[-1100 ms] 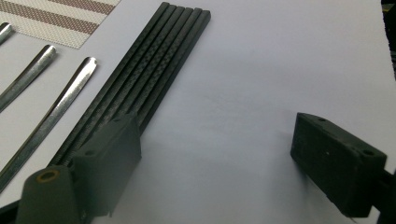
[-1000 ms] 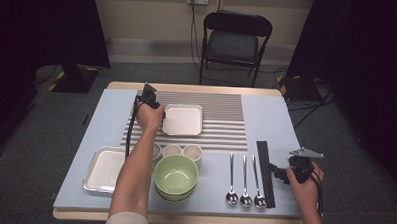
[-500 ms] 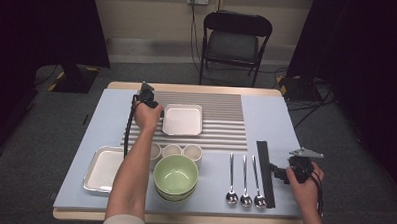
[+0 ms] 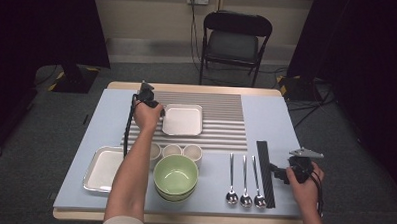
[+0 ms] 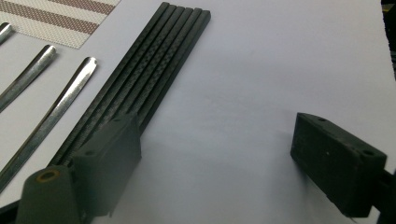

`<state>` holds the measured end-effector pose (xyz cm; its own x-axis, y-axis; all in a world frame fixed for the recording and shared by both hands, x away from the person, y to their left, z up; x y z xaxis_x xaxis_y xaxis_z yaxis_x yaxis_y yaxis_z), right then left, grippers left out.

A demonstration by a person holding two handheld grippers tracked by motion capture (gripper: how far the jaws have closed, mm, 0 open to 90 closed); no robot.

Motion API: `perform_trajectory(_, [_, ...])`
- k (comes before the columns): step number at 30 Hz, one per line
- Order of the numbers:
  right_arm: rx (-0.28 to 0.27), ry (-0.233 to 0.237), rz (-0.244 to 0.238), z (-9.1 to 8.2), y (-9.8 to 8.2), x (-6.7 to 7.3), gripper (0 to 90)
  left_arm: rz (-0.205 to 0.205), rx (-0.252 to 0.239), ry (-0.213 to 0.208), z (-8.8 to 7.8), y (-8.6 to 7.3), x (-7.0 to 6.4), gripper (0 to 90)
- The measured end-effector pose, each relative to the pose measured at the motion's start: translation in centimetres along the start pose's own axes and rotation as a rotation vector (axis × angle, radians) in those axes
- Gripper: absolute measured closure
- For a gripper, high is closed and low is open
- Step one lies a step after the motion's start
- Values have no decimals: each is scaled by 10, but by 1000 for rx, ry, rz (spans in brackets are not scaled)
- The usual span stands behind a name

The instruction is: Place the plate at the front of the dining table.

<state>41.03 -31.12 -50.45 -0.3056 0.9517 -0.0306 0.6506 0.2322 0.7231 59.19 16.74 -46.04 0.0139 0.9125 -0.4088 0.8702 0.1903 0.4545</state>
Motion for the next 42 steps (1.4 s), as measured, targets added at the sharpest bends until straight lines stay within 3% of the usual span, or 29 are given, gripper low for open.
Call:
perform_trajectory(11, [1,0,1,0,0,0,149,-5,-9,-10,-4,-1,0,812])
perform_trajectory(22, [1,-1,1,0,0,0,149,-17,-9,-25,-8,-6,11,801])
perform_trajectory(42, [1,-1,0,0,0,0,149,16,-20,-61,-19,-8,3,725])
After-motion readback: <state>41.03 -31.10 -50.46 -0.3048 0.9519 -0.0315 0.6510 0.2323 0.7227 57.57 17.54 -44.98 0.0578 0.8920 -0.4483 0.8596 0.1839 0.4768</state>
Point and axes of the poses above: each handheld gripper's, and its own axes: z roughly forward along the jaws, y roughly out of its top, x roughly to its left, the point moved 4 cm from there along z, roughly forward along the jaws, and after that the axes turned 2 degrees about -y, right-handed, at the moved point
